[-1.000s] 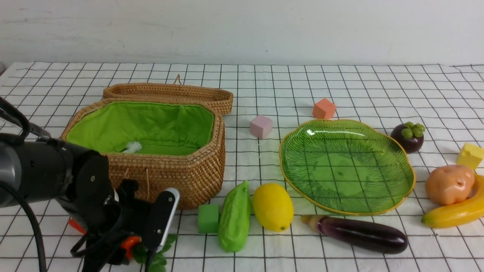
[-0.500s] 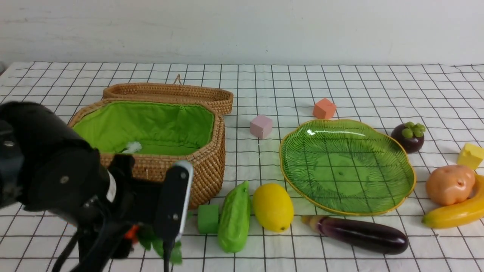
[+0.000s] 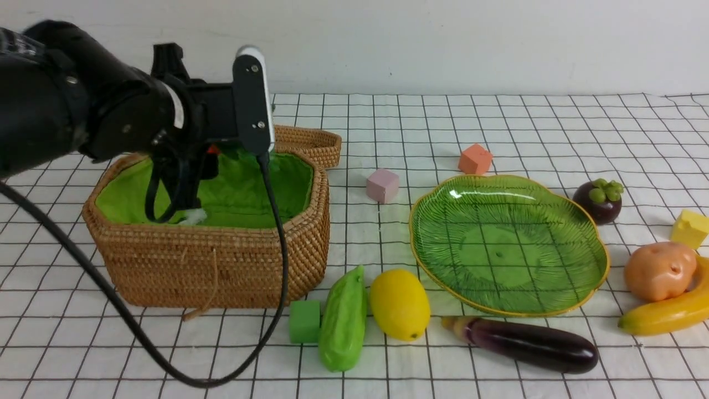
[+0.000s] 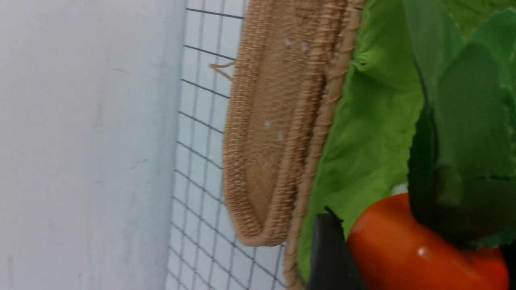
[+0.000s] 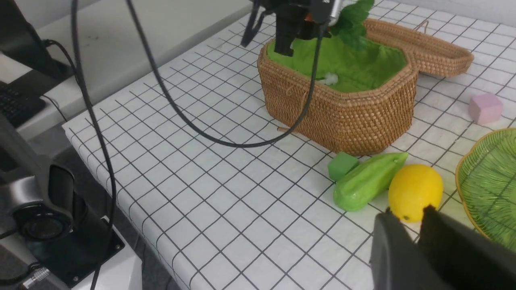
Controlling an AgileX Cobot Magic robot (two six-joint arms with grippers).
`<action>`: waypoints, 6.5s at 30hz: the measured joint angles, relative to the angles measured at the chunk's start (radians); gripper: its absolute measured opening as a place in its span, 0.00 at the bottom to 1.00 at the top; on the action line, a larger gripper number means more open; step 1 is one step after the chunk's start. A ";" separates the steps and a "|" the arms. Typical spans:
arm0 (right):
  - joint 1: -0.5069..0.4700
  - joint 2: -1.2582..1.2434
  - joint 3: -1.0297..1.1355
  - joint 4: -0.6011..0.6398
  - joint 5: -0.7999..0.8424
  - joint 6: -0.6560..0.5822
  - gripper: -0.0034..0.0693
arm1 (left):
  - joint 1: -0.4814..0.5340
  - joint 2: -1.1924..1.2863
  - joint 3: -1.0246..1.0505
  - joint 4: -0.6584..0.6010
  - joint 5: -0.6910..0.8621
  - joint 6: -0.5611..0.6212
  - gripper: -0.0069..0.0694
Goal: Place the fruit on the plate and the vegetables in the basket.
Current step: Use the left arm to grab a carrot and put it into the left basket, then take a chayote with your left arm and place it on the basket on the left, then grab a lemon with your left arm and place it on the plate on the right
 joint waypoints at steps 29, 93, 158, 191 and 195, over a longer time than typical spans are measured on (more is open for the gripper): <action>0.000 0.000 0.000 -0.001 0.024 0.000 0.24 | -0.089 -0.140 -0.005 -0.415 0.264 -0.376 0.68; 0.000 -0.107 -0.001 -0.088 0.222 0.071 0.27 | -0.556 0.383 -0.192 -0.116 0.481 -1.277 0.75; 0.000 -0.059 -0.001 -0.096 0.138 0.072 0.31 | 0.148 0.069 -0.183 -0.455 0.266 0.309 0.71; 0.000 0.028 -0.001 -0.098 0.172 0.072 0.34 | -0.522 0.107 -0.190 -0.430 0.498 -1.155 0.10; 0.000 0.028 -0.001 -0.098 0.184 0.072 0.34 | -0.528 0.215 -0.246 -0.398 0.523 -1.263 0.30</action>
